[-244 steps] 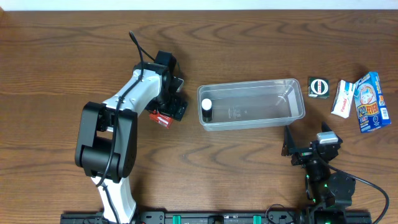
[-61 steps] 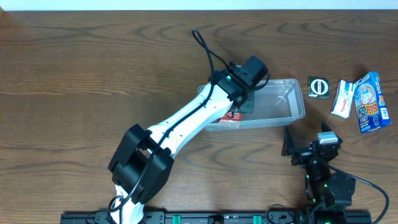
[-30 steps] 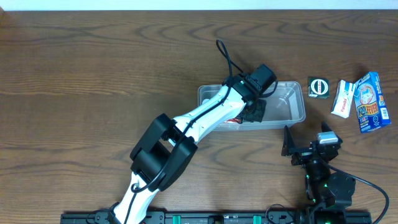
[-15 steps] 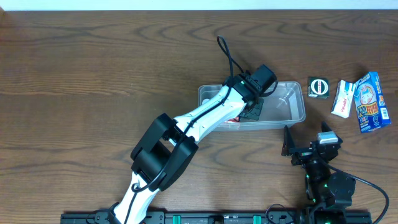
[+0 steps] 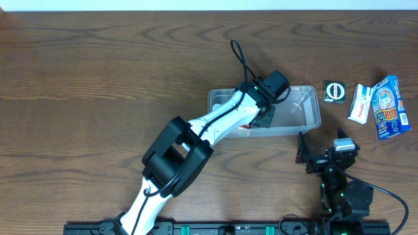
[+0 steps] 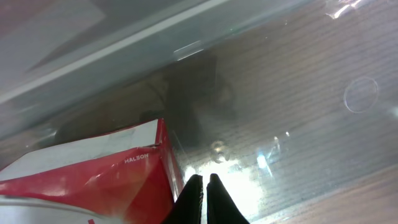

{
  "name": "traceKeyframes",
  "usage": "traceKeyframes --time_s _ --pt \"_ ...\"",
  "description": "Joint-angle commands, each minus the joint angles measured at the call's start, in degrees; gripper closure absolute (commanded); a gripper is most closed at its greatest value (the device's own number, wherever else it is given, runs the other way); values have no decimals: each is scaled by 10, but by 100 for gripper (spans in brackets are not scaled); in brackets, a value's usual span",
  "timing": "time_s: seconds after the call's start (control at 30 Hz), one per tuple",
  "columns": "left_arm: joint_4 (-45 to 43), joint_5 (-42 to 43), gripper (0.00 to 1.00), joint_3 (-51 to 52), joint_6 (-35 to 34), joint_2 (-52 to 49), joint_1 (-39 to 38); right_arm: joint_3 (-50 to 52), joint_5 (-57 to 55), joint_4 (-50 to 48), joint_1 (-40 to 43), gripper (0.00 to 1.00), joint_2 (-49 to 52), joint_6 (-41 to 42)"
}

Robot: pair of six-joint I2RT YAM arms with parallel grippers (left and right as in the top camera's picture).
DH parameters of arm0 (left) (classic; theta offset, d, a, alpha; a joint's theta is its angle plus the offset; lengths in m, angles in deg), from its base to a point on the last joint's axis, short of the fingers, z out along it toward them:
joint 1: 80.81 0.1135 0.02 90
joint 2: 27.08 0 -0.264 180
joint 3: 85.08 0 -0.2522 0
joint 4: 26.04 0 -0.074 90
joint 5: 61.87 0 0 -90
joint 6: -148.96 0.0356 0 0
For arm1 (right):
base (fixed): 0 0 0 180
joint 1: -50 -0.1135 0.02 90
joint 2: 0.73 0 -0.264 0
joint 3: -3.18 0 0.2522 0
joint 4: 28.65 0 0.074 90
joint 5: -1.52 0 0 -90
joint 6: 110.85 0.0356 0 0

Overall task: Pack container
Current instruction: 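Open the left gripper to release the Panadol box beside the bottle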

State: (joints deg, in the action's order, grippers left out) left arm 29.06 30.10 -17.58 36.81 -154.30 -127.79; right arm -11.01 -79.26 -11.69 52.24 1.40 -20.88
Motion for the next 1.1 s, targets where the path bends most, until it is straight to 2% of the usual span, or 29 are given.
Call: traceKeyframes --time_s 0.0,0.3,1.07 --pt "5 -17 94 -9 11 -7 1 1 3 2 8 1 -1 0" --pt "10 -63 94 -9 9 -5 1 1 2 2 8 1 -1 0" --pt "38 -76 94 -9 9 4 1 1 2 2 8 1 -1 0"
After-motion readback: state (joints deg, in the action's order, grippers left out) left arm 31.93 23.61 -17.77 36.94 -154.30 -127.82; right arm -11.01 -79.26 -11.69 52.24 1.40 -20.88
